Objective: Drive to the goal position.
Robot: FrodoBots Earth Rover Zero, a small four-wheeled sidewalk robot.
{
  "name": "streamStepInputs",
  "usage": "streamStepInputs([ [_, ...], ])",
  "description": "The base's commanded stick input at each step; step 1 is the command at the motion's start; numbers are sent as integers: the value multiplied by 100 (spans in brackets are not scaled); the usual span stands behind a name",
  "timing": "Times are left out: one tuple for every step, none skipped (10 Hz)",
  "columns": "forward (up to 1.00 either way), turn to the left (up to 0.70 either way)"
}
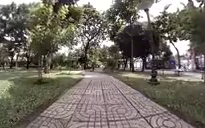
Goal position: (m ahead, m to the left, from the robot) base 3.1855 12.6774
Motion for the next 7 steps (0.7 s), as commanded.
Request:
streamStepInputs([
  [70, 0],
  [70, 0],
  [70, 0],
  [70, 0],
  [70, 0],
  [70, 0],
  [70, 0],
])
